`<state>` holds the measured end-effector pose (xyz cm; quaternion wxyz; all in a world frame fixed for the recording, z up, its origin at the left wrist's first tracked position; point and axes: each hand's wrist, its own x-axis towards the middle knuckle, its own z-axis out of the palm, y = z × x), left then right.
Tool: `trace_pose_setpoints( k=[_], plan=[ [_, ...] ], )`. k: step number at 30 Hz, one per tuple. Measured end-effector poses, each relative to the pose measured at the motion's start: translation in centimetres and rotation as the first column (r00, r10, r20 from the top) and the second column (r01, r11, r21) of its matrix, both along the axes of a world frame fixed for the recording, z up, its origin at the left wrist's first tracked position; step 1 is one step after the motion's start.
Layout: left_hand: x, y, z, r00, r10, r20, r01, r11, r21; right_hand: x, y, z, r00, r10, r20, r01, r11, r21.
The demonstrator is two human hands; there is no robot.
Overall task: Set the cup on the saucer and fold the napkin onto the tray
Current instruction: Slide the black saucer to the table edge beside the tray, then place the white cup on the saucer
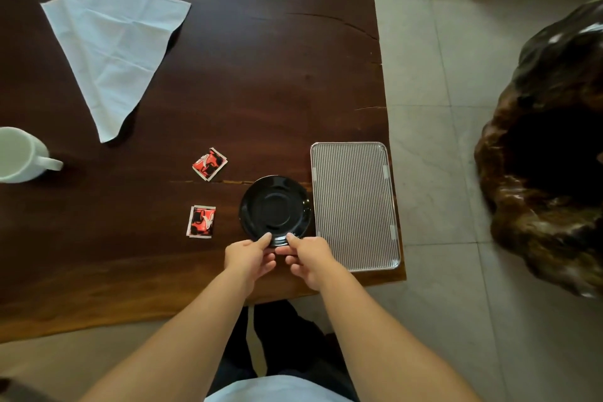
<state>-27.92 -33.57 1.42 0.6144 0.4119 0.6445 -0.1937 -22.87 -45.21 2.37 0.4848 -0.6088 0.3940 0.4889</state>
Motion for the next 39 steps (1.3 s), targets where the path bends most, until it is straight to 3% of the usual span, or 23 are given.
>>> trace_pose_setpoints(
  k=[8,13,17,20,24,26,30,35,39],
  plan=[
    [0.7,0.1,1.0,0.991,-0.129,0.016,0.13,0.99,-0.054,0.2,0.2,0.7,1.0,-0.029,-0.008,0.03,0.999,0.044],
    [0.3,0.4,3.4,0.925,-0.376,0.051,0.379,0.922,-0.078,0.2,-0.3,2.4,0.999,0.034,0.038,-0.035,0.999,0.012],
    [-0.3,1.6,5.3,0.854,-0.518,0.047,0.517,0.855,0.038,0.3,-0.5,4.1,0.979,0.184,0.085,-0.178,0.981,-0.071],
    [-0.4,3.1,7.3,0.725,-0.688,-0.003,0.675,0.711,0.198,0.5,0.0,5.3,0.937,0.312,0.154,-0.293,0.946,-0.136],
    [0.8,6.1,10.3,0.624,-0.775,-0.096,0.743,0.551,0.381,2.6,2.3,8.2,0.78,0.586,0.222,-0.565,0.81,-0.153],
    [1.4,7.9,11.8,0.602,-0.784,-0.15,0.735,0.471,0.488,4.0,4.2,8.9,0.696,0.633,0.34,-0.599,0.772,-0.212],
    [1.5,11.6,14.5,0.605,-0.769,-0.208,0.676,0.358,0.644,5.4,9.3,10.9,0.421,0.756,0.502,-0.657,0.635,-0.407],
    [-0.4,16.3,16.1,0.706,-0.674,-0.218,0.595,0.398,0.698,4.7,16.6,12.5,0.171,0.785,0.595,-0.732,0.506,-0.457],
    [-3.6,20.3,15.6,0.788,-0.573,-0.223,0.543,0.477,0.691,3.2,21.9,12.9,0.047,0.789,0.613,-0.795,0.401,-0.455]
  ],
)
